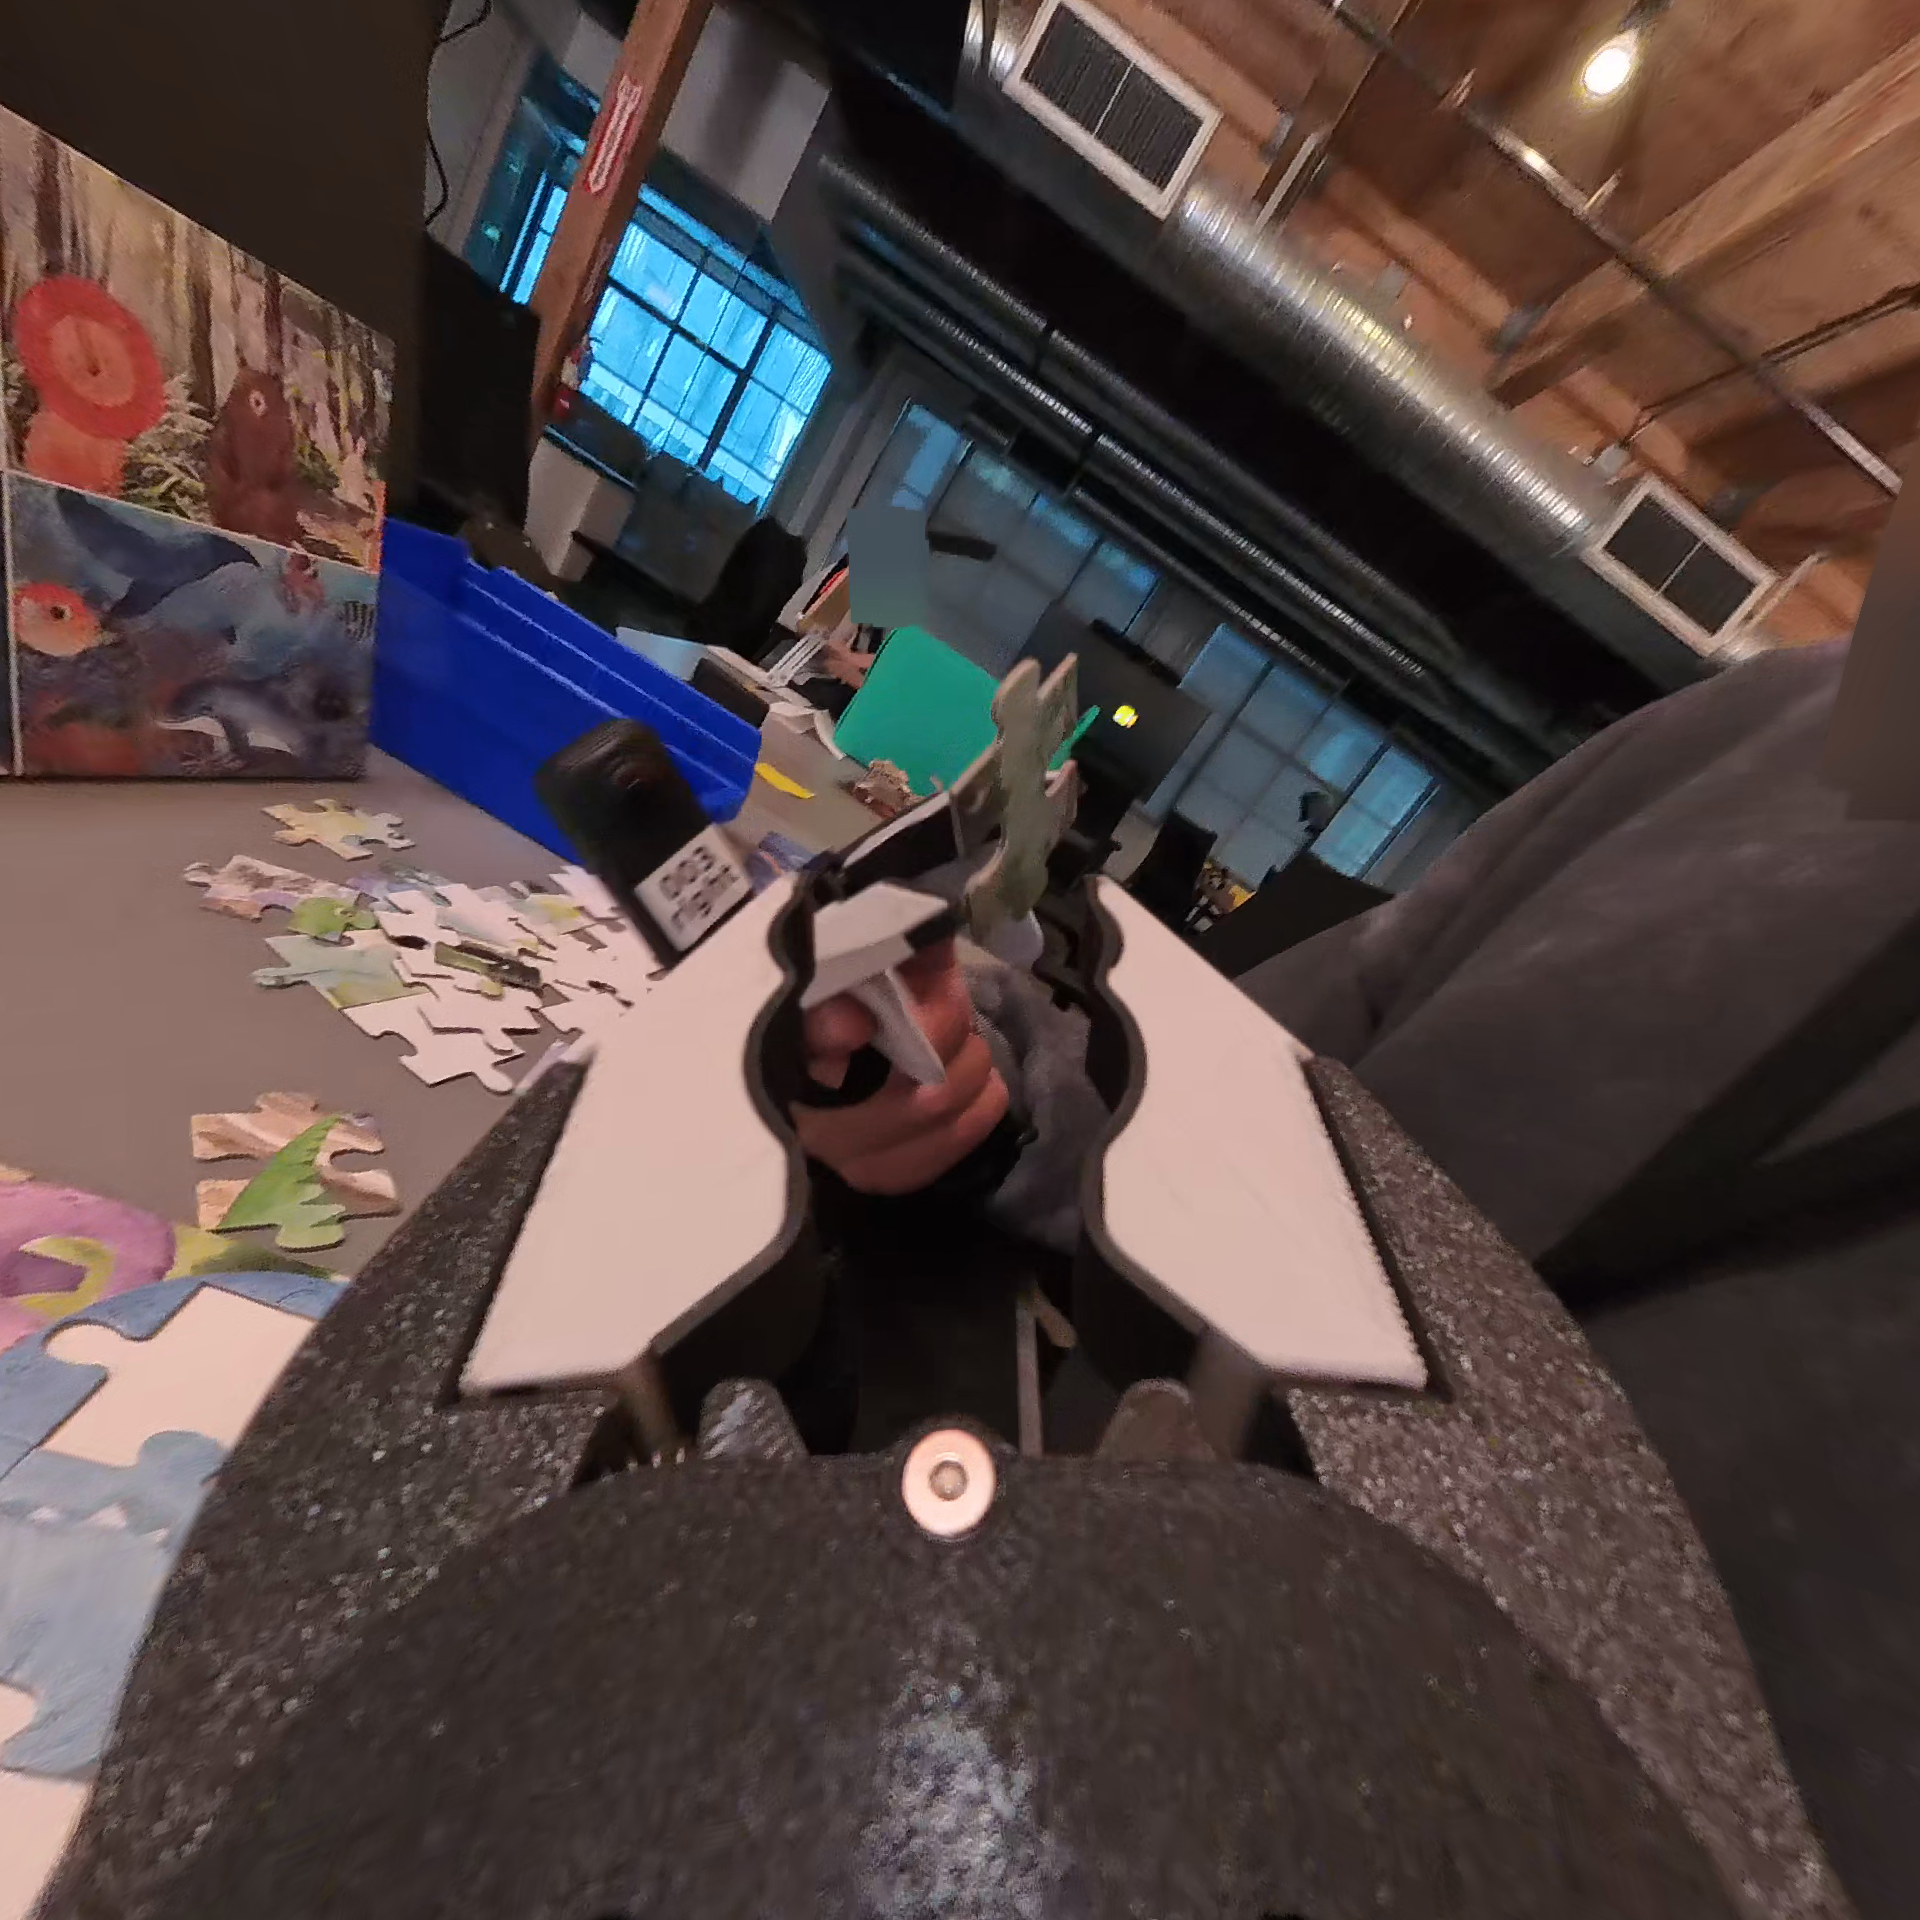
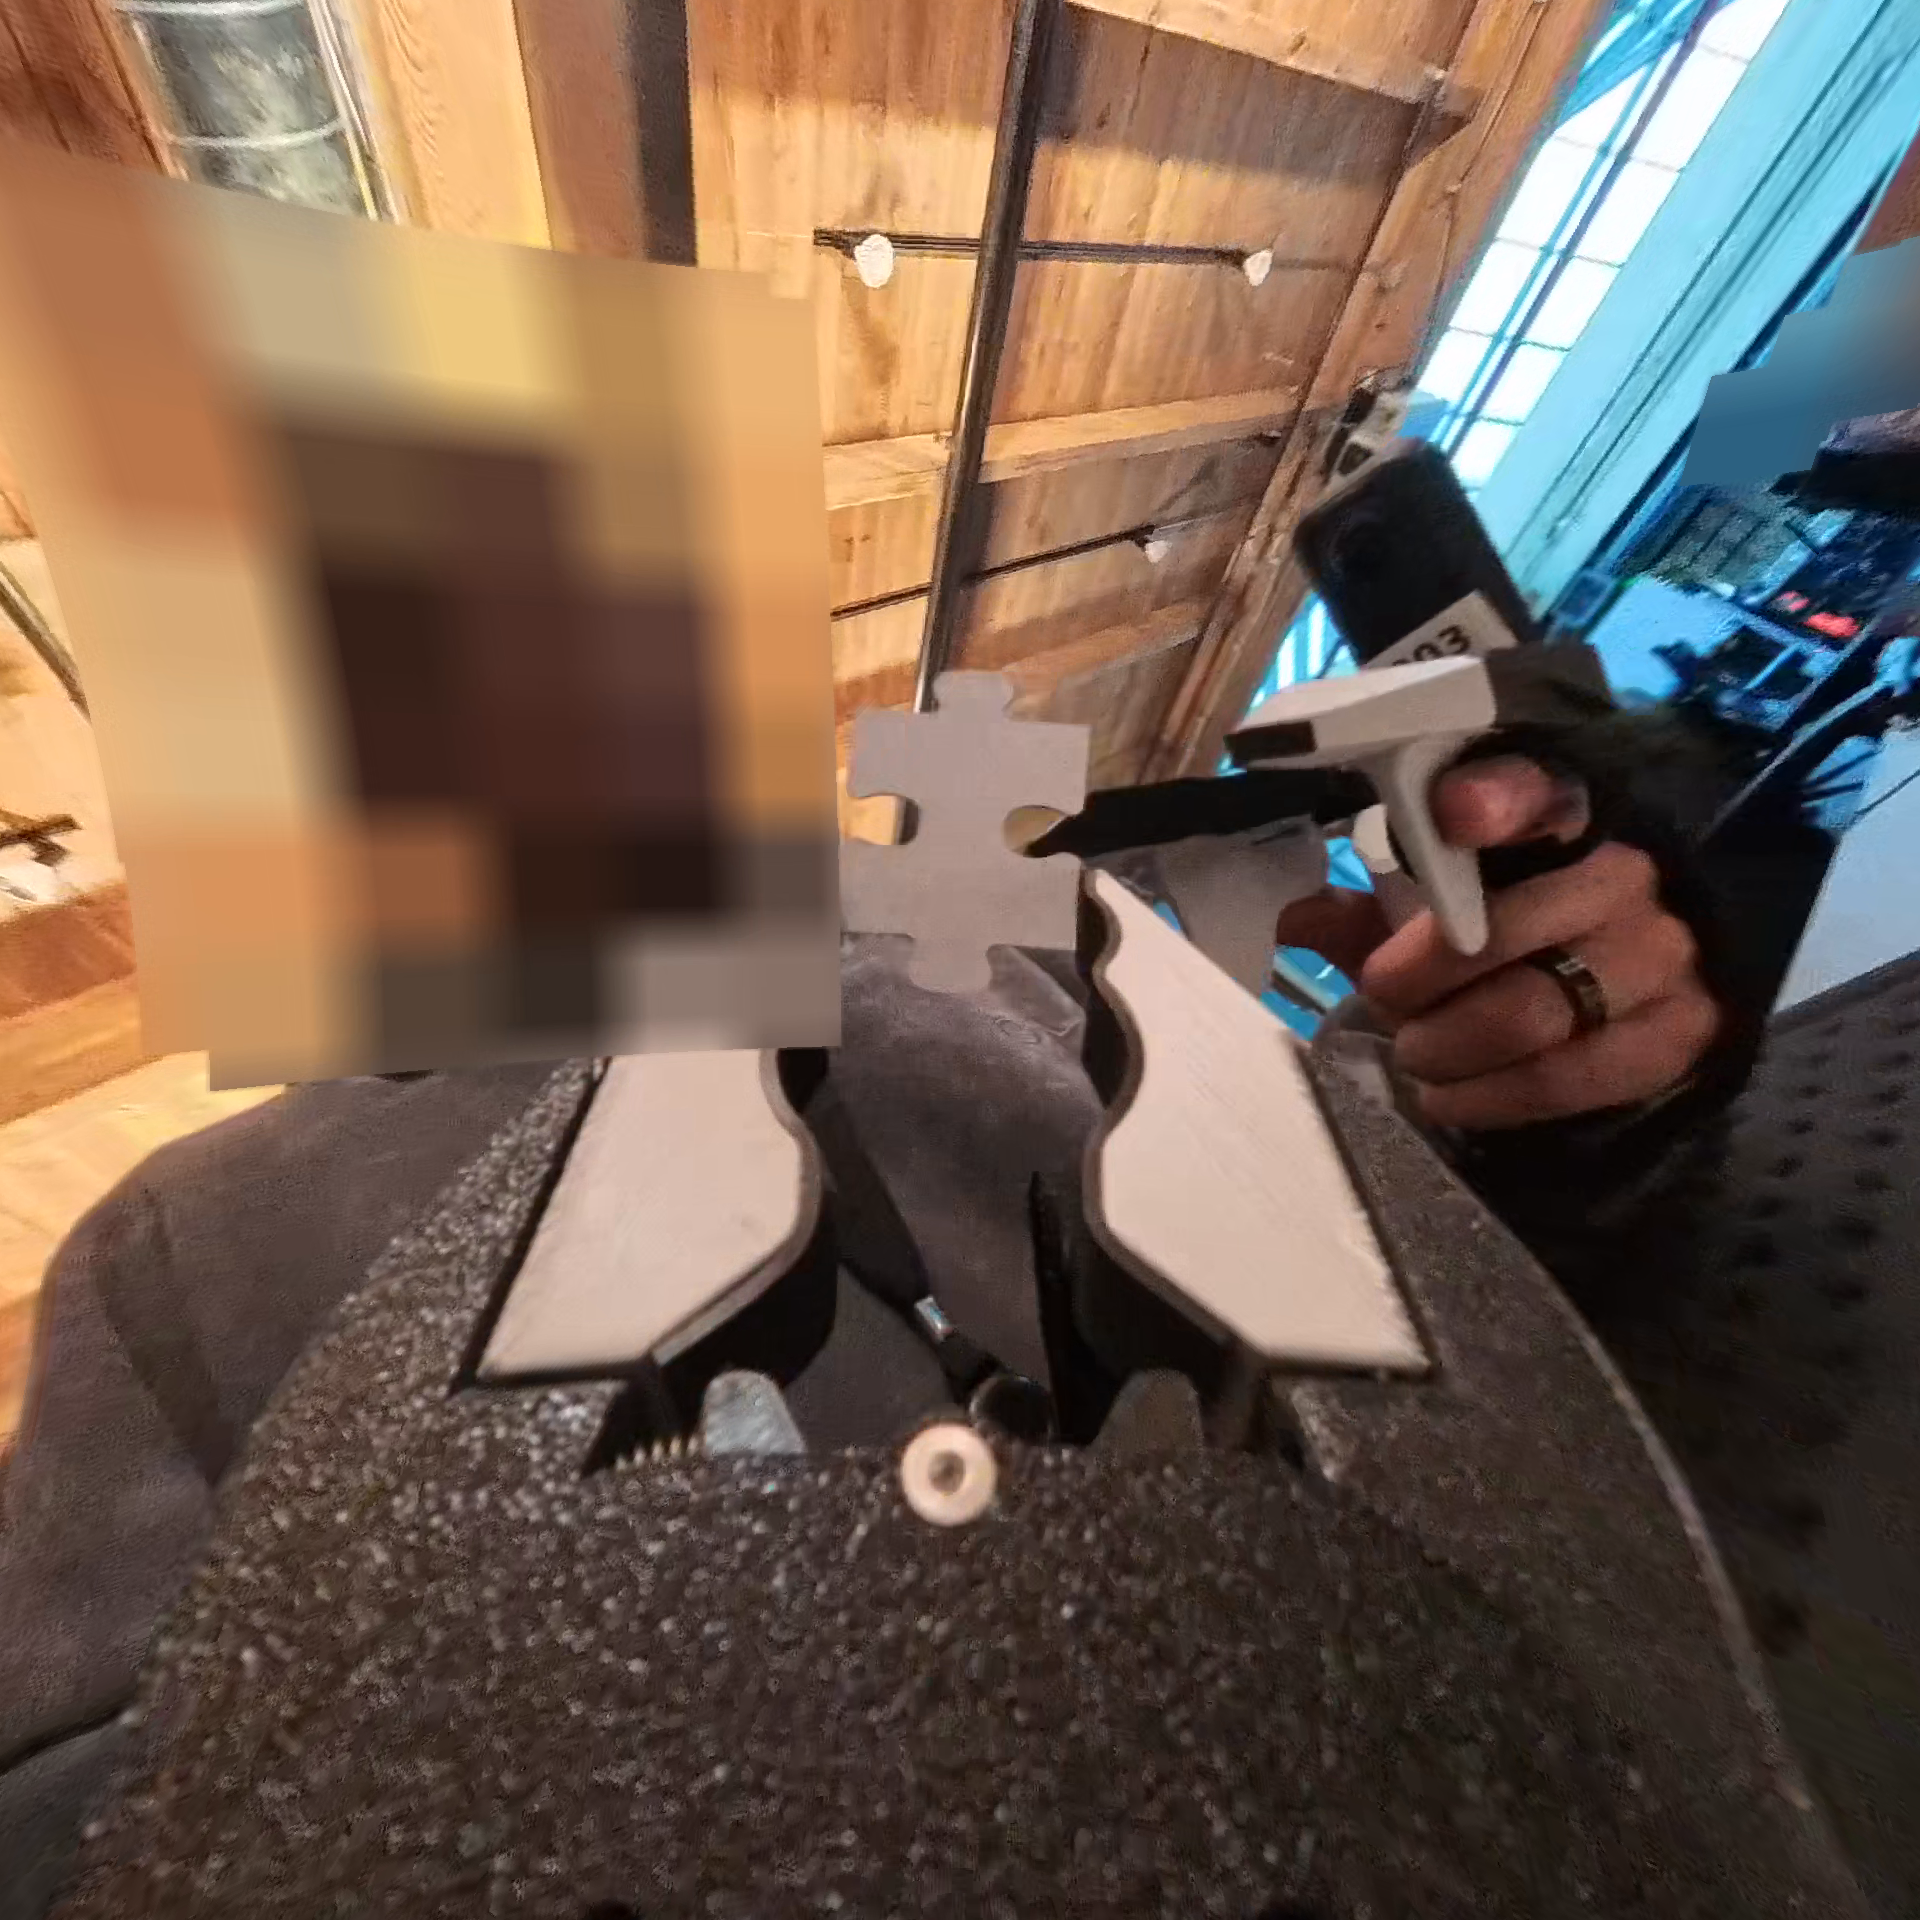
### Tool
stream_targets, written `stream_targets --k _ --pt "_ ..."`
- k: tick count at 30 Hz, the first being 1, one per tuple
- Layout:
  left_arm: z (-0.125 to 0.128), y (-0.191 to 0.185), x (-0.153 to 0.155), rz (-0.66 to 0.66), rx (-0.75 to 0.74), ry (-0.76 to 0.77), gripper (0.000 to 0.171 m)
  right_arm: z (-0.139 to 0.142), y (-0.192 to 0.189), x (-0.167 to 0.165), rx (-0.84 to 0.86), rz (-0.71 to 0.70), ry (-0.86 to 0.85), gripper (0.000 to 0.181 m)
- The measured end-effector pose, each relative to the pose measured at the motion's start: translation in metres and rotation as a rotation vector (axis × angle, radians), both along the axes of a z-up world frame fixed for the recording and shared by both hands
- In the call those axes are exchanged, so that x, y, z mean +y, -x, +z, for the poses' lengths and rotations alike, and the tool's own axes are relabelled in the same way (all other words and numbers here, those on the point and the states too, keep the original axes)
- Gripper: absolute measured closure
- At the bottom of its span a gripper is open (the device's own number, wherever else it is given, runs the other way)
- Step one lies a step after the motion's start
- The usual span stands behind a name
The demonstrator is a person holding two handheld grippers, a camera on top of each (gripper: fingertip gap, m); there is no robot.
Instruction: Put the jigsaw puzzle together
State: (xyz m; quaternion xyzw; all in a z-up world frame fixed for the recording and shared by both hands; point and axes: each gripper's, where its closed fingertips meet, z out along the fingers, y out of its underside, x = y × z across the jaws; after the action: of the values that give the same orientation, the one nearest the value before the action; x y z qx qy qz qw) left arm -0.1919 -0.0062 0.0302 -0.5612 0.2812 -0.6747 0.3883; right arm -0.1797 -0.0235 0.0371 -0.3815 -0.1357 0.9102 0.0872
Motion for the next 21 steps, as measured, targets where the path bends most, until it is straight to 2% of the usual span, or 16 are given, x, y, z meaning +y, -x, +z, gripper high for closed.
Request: stream_targets --k 5,7,8,12,17,21 --pt "0.007 0.020 -0.004 -0.055 -0.093 0.072 0.154 -0.010 0.038 -0.005 -0.010 0.136 0.089 0.134" --pt "0.004 0.033 -0.002 -0.047 -0.111 0.113 0.164 -0.011 0.046 -0.002 0.008 0.157 0.119 0.149" --pt "0.001 0.041 0.000 -0.039 -0.111 0.152 0.170 -0.017 0.051 0.005 -0.032 0.128 0.138 0.147" --pt "-0.035 0.077 0.018 0.099 0.020 0.259 0.170 -0.055 0.061 0.035 -0.300 -0.078 0.074 0.140" --pt "-0.090 0.129 0.035 0.234 0.249 0.389 0.170 -0.096 0.056 0.067 -0.693 -0.352 -0.154 0.145" --pt "-0.146 0.185 0.046 0.371 0.631 0.429 0.170 -0.137 0.043 0.096 -1.104 -0.602 -0.497 0.150"
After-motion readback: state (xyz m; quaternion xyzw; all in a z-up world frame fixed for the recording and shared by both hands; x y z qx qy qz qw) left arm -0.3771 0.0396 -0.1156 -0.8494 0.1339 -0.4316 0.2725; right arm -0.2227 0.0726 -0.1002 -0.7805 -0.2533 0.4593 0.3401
